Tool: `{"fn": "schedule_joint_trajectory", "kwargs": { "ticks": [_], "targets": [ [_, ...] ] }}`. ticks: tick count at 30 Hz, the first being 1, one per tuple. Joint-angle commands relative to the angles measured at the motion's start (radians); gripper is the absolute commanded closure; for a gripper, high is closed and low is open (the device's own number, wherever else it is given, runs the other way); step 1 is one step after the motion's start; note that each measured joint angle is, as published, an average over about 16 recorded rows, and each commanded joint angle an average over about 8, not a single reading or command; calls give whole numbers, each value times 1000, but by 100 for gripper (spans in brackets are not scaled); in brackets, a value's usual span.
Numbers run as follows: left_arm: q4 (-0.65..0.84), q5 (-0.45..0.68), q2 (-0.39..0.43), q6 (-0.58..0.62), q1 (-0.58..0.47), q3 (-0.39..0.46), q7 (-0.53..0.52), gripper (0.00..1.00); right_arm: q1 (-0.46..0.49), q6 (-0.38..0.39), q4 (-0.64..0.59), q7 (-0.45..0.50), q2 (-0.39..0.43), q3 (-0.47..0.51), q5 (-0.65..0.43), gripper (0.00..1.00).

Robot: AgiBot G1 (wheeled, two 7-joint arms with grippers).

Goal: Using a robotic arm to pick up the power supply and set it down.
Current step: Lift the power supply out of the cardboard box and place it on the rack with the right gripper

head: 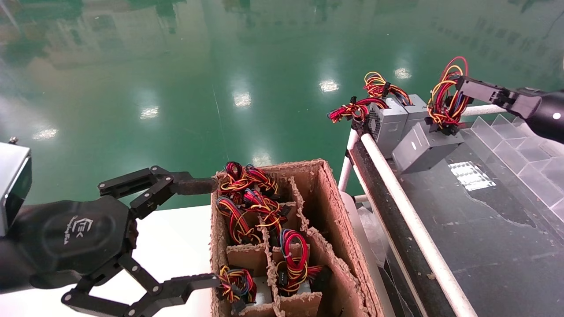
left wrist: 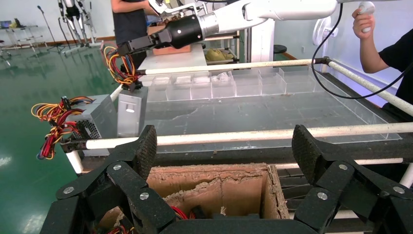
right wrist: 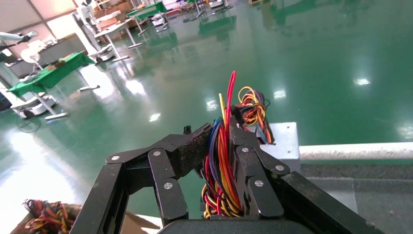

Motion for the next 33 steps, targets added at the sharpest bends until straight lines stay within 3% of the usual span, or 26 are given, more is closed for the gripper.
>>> {"fn": "schedule_joint_trajectory", "kwargs": {
  "ticks": [1, 33],
  "targets": [
    [0, 0, 0, 0, 0, 0, 0, 0, 6, 14, -1, -1, -7, -1, -1, 100],
    [0, -1, 0, 0, 0, 1, 0, 0, 43, 328, -12, 46, -85, -19, -26, 100]
  ]
}}
